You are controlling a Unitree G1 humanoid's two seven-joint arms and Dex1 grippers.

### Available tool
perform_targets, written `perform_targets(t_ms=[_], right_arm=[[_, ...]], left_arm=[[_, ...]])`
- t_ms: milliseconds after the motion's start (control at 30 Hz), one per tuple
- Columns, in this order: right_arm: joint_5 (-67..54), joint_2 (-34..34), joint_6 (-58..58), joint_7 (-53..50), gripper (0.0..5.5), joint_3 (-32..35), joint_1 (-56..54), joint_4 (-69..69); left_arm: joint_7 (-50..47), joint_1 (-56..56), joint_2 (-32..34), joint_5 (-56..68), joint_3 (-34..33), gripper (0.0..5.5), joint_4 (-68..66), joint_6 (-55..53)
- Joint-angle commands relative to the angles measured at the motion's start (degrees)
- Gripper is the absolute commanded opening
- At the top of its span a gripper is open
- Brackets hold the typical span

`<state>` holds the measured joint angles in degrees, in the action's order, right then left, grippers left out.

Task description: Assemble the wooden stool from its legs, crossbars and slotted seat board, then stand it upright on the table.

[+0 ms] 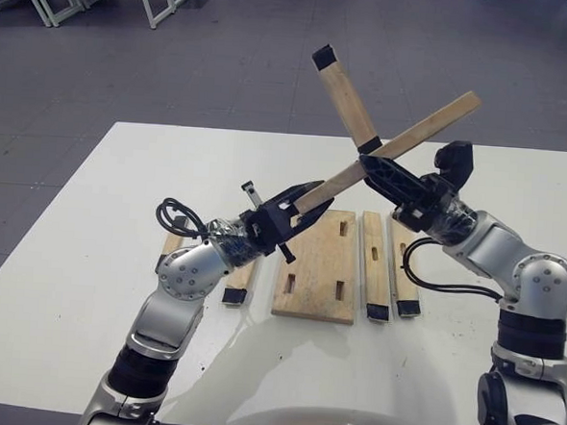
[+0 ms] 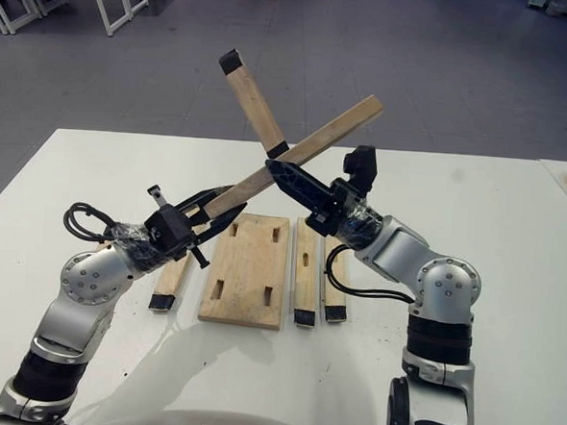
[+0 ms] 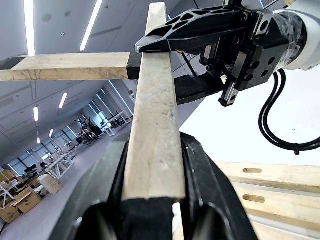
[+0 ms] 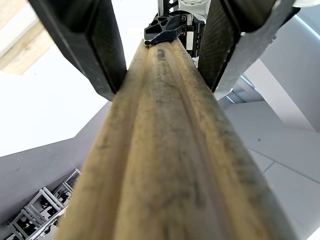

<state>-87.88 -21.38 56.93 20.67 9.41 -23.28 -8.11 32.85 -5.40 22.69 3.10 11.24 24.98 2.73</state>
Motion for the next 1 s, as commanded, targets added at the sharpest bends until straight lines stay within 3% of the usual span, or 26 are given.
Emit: perform_targets(t_ms=[33,200,400,533,1000], right_arm=[[0.4,-0.6,0.4,2.6,2.01,0.3,-1.7,-0.7],[-1.8,1.0,-0.3,-0.3,2.01,1.7,-1.6,0.8],[2.9,-2.2,-1.5,1.2,2.01,4.6,-1.3,3.9],[6.9,-4.0,-2.3,4.0,2.01,5.7,-1.5,5.4],[15.7,-4.1,-2.0,9.0,2.01,3.5,-0.3,2.8]], left_arm=[[0.7,-0.9,0.3,0.4,0.3,1.4,-0.7,-1.3],[-0.1,0.4,1.7,-2.7,-0.5,2.31,-3.6,2.8],[-0.3,10.1,6.9,-5.1,-5.3,2.34,-11.4,8.5],[2.1,10.6,11.6,-14.4,-0.5,2.34,-13.3,9.5],[6.6,9.0,15.8,-30.0,8.8,2.34,-11.4,5.9]])
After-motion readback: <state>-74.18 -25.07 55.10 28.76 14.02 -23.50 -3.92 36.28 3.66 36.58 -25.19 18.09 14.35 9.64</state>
